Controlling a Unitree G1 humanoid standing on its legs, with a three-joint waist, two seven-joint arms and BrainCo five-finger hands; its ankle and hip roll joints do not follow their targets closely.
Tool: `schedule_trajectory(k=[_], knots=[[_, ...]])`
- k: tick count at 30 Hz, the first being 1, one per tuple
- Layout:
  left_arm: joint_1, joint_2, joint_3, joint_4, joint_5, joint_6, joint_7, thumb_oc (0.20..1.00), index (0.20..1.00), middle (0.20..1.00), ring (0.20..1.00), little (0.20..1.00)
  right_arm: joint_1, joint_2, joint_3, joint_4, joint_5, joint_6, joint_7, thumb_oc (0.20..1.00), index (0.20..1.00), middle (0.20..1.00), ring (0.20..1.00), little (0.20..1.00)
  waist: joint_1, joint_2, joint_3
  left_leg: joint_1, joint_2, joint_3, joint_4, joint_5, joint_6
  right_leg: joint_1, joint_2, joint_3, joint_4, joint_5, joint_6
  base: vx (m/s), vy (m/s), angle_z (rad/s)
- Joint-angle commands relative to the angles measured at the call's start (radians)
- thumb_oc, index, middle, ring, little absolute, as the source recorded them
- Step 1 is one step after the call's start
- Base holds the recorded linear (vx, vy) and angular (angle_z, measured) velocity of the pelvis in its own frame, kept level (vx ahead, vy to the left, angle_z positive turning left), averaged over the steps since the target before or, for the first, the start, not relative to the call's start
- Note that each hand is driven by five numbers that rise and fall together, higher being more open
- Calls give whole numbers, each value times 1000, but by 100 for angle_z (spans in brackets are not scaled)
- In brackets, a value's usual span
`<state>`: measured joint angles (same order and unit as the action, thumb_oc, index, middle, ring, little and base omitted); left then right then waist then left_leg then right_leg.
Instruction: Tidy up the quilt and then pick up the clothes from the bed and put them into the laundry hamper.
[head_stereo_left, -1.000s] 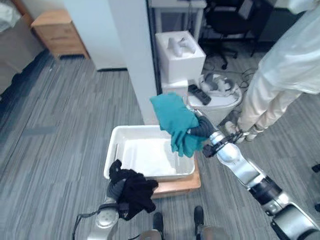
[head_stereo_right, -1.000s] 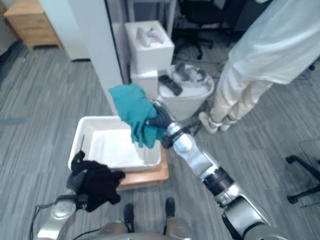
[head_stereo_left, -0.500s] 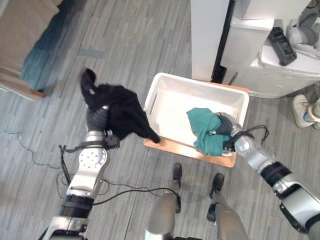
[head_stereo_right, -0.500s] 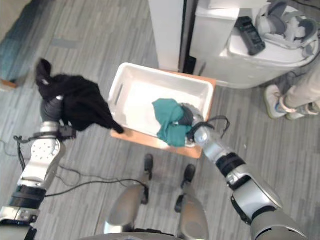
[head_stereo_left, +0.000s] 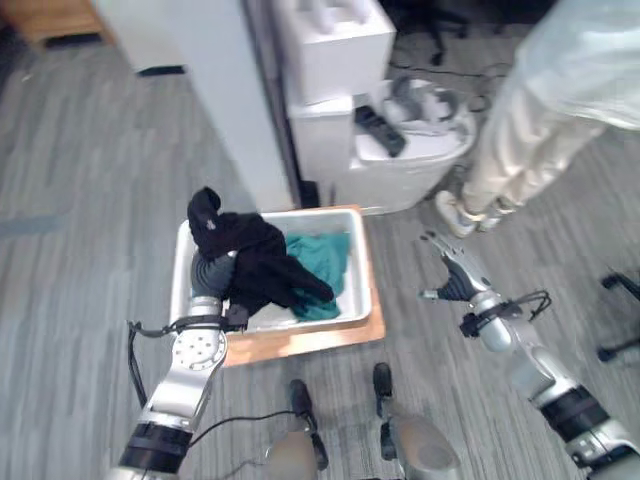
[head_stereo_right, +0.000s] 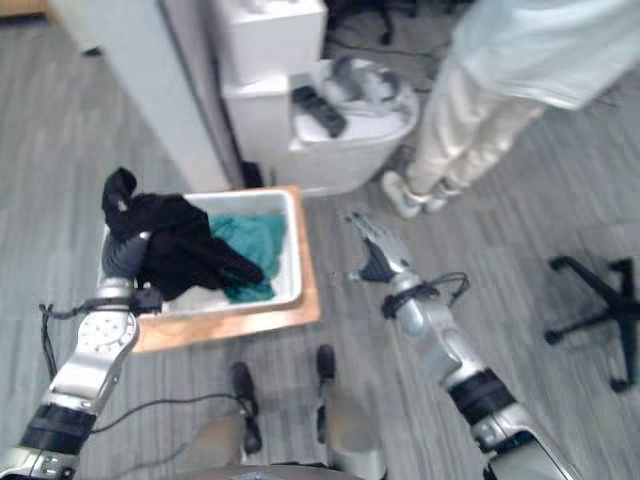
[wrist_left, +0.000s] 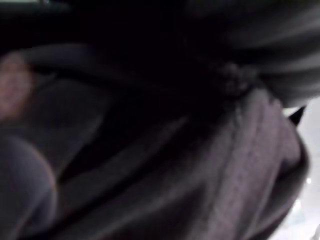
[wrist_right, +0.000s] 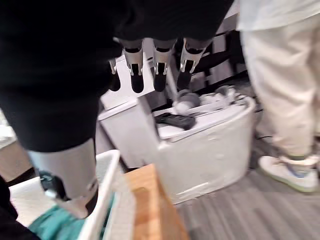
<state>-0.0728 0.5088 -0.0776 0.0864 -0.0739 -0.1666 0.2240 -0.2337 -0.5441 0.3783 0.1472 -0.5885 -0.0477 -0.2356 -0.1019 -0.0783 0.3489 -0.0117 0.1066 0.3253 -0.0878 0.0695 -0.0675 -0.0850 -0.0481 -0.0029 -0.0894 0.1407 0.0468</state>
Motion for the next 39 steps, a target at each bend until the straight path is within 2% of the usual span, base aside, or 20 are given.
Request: schedule_trajectory(k=[1, 4, 5, 7, 8, 11, 14, 17, 21, 22, 27, 28, 29, 32, 34, 36, 39], knots=[[-41, -51, -42, 96, 65, -4, 30, 200, 200, 200, 200, 200, 39, -51, 13, -36, -10, -44, -6, 1000, 1000, 1000, 1000, 1000, -34, 70, -100, 30, 59, 17, 0, -64, -37, 23, -18, -2, 2, -151, 72, 29, 4, -73], [-36, -55, -47, 174, 121, 22, 36, 200, 200, 200, 200, 200, 101, -59, -7, -37, -7, -46, 2, 1000, 1000, 1000, 1000, 1000, -64, 73, -110, 37, 63, 54, 0, -77, -38, 8, -11, 24, 2, -149, 81, 20, 3, -48], [-37, -56, -47, 175, 122, 21, 37, 200, 200, 200, 200, 200, 101, -60, -8, -38, -7, -46, 2, 1000, 1000, 1000, 1000, 1000, -62, 72, -112, 34, 63, 56, 0, -71, -38, 3, -10, 26, 2, -144, 79, -4, -10, -37], [-42, -69, -54, 271, 168, 36, 65, 200, 200, 200, 200, 200, 151, -69, -25, -13, -6, -46, 2, 1000, 1000, 1000, 1000, 1000, -87, 75, -125, 35, 66, 78, 0, -82, -41, -13, -6, 38, 2, -143, 85, 28, -1, -28], [-50, -83, -52, 330, 160, 43, 83, 1000, 1000, 1000, 1000, 1000, 183, -81, -36, 14, -6, -44, -1, 1000, 1000, 1000, 1000, 1000, -95, 79, -133, 33, 67, 86, 0, -82, -41, -19, -5, 38, 2, -143, 85, 33, 6, -22], [-46, -92, -41, 350, 142, 46, 91, 1000, 1000, 1000, 1000, 1000, 204, -85, -46, 28, -5, -40, 2, 1000, 1000, 1000, 1000, 1000, -99, 82, -137, 34, 66, 87, 0, -82, -42, -20, -4, 37, 2, -143, 84, 11, 12, -14], [-6, -133, 9, 357, -36, 14, 64, 1000, 1000, 1000, 1000, 1000, 282, -102, -76, 90, -1, -25, 17, 1000, 1000, 1000, 1000, 1000, -103, 91, -143, 41, 65, 74, 0, -78, -42, -3, -8, 30, 2, -150, 79, 3, 7, -1], [-1, -138, 32, 360, -106, -6, 71, 1000, 1000, 1000, 1000, 1000, 297, -104, -89, 116, 3, -21, 20, 1000, 1000, 1000, 1000, 1000, -102, 92, -144, 48, 63, 65, 0, -78, -41, 11, -9, 26, 2, -153, 78, 0, 15, 7], [-9, -104, 110, 357, -269, -62, 90, 1000, 1000, 1000, 1000, 1000, 328, -76, -96, 180, 37, -14, 25, 1000, 1000, 1000, 1000, 1000, -91, 92, -155, 65, 55, 36, 0, -75, -40, 46, -15, 12, 2, -157, 80, 0, 10, 18], [4, -48, 173, 306, -284, -105, 113, 1000, 1000, 1000, 1000, 1000, 338, -45, -77, 229, 54, -16, 25, 1000, 1000, 1000, 1000, 1000, -70, 86, -171, 76, 51, 12, 0, -76, -41, 71, -22, 1, 2, -159, 82, -9, -15, 30], [21, -3, 198, 318, -253, -98, 136, 1000, 1000, 1000, 1000, 1000, 319, 11, -53, 350, 107, -12, 9, 1000, 1000, 1000, 1000, 1000, -44, 77, -195, 83, 48, -12, 0, -71, -42, 90, -27, -14, 2, -157, 81, 10, -6, 21], [108, -17, 211, 298, -288, -86, 77, 1000, 1000, 1000, 1000, 1000, 315, 66, -74, 425, 185, 9, 10, 1000, 1000, 1000, 1000, 1000, -28, 75, -203, 94, 47, -29, 0, -76, -41, 111, -31, -28, 2, -166, 82, 7, 4, 16], [110, -16, 213, 297, -288, -86, 77, 1000, 1000, 1000, 1000, 1000, 314, 66, -73, 426, 185, 8, 10, 1000, 1000, 1000, 1000, 1000, -28, 74, -204, 91, 47, -29, 0, -72, -41, 107, -30, -27, 2, -163, 81, 14, 27, 22], [236, -57, 167, 271, -261, -59, -9, 1000, 1000, 1000, 1000, 1000, 319, 216, -198, 542, 582, -2, 44, 1000, 1000, 1000, 1000, 1000, -22, 78, -214, 101, 45, -30, 0, -74, -37, 114, -32, -25, 2, -159, 80, 22, 51, 11], [278, -94, 152, 311, -281, -33, -67, 1000, 1000, 1000, 1000, 1000, 302, 274, -244, 599, 743, -7, 53, 1000, 1000, 1000, 1000, 1000, -15, 80, -215, 103, 43, -32, 0, -76, -35, 117, -35, -26, 2, -158, 79, 14, 59, -4], [302, -144, 135, 385, -328, -10, -103, 1000, 1000, 1000, 1000, 1000, 288, 308, -241, 645, 794, -4, 63, 1000, 1000, 1000, 1000, 1000, -8, 82, -217, 103, 42, -36, 0, -77, -33, 119, -37, -29, 2, -159, 79, 10, 45, 3], [278, -200, 76, 581, -315, 18, -117, 1000, 1000, 1000, 1000, 1000, 247, 324, -206, 702, 796, -3, 64, 1000, 1000, 1000, 1000, 1000, 0, 82, -219, 105, 38, -41, 0, -79, -30, 124, -40, -31, 2, -161, 78, 15, 52, 3]])
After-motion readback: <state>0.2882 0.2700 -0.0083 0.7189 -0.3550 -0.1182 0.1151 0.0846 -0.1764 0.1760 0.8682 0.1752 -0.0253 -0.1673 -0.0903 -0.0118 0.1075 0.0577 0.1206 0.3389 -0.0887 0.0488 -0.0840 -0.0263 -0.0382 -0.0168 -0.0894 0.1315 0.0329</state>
